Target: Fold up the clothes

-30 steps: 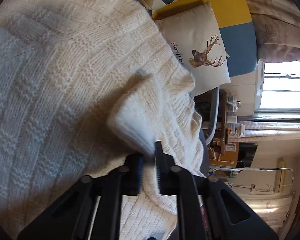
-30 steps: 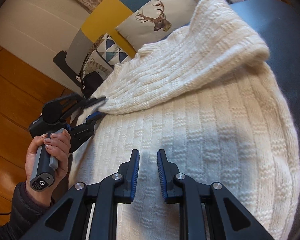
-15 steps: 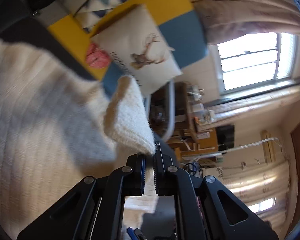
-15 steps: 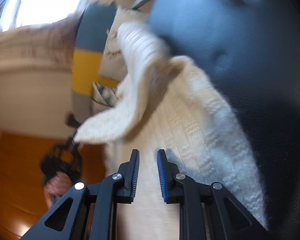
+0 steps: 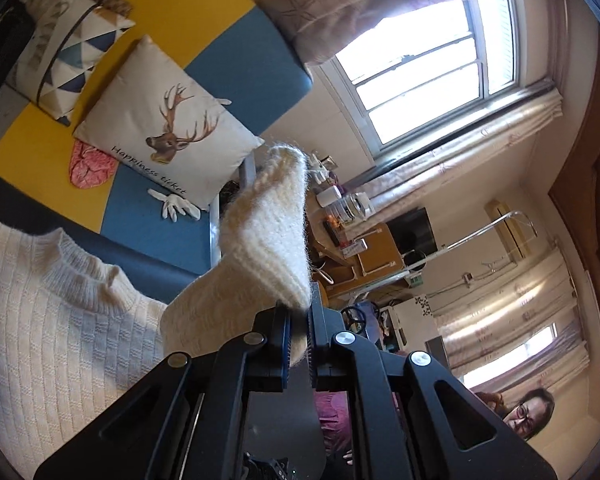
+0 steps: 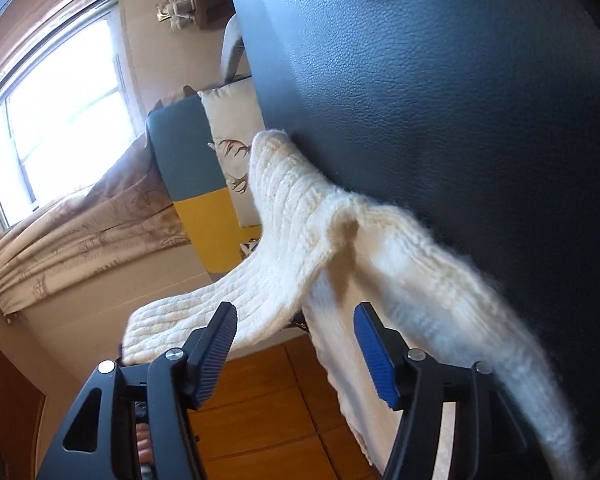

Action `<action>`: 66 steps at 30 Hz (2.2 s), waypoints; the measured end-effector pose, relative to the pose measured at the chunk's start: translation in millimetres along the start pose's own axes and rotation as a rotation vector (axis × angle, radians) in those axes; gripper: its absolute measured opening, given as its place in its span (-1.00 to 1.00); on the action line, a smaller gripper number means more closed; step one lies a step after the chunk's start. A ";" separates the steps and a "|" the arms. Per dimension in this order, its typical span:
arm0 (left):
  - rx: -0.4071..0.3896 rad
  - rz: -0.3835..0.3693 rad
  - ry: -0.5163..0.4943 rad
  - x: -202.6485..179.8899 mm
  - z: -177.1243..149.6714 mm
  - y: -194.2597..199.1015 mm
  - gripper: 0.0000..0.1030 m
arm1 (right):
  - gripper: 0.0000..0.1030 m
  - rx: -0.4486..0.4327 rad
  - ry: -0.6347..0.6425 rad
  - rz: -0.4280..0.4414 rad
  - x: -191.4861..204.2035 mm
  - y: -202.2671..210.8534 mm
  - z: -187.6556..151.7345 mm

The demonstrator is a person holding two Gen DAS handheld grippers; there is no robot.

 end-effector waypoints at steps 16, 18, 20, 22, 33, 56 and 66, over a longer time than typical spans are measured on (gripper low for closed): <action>0.047 -0.031 -0.032 -5.7 -8.3 3.2 -0.90 | 0.24 -0.146 0.168 -0.062 26.5 -13.3 34.4; 0.053 -0.023 -0.038 -0.6 -9.6 2.5 -0.90 | 0.22 -0.165 0.180 -0.068 26.3 -10.0 39.2; 0.058 -0.007 -0.035 10.6 -12.5 2.3 -0.90 | 0.20 -0.182 0.203 -0.077 27.2 -7.2 43.8; 0.069 0.011 -0.028 26.4 -16.5 2.3 -0.90 | 0.18 -0.196 0.238 -0.089 30.2 -4.8 47.9; 0.111 0.187 0.046 153.2 -40.2 6.1 -0.90 | 0.15 -0.222 0.294 -0.178 18.9 -0.7 63.6; 0.104 0.196 -0.080 221.5 -48.2 12.8 -0.89 | 0.12 -0.182 0.445 -0.276 23.5 -9.4 55.0; 0.039 0.131 -0.064 199.7 -26.0 21.6 -0.89 | 0.15 -0.166 0.462 -0.300 22.9 -14.7 54.7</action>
Point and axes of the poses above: each gripper's, at about its wrist camera, not at the fingertips, and y roughly against the way its jaws point, x to its left, z to its top, the point moved 10 cm from there along -y, roughly the way its jaws point, and after that the axes turned 4 degrees about y, right-handed, at the moved point
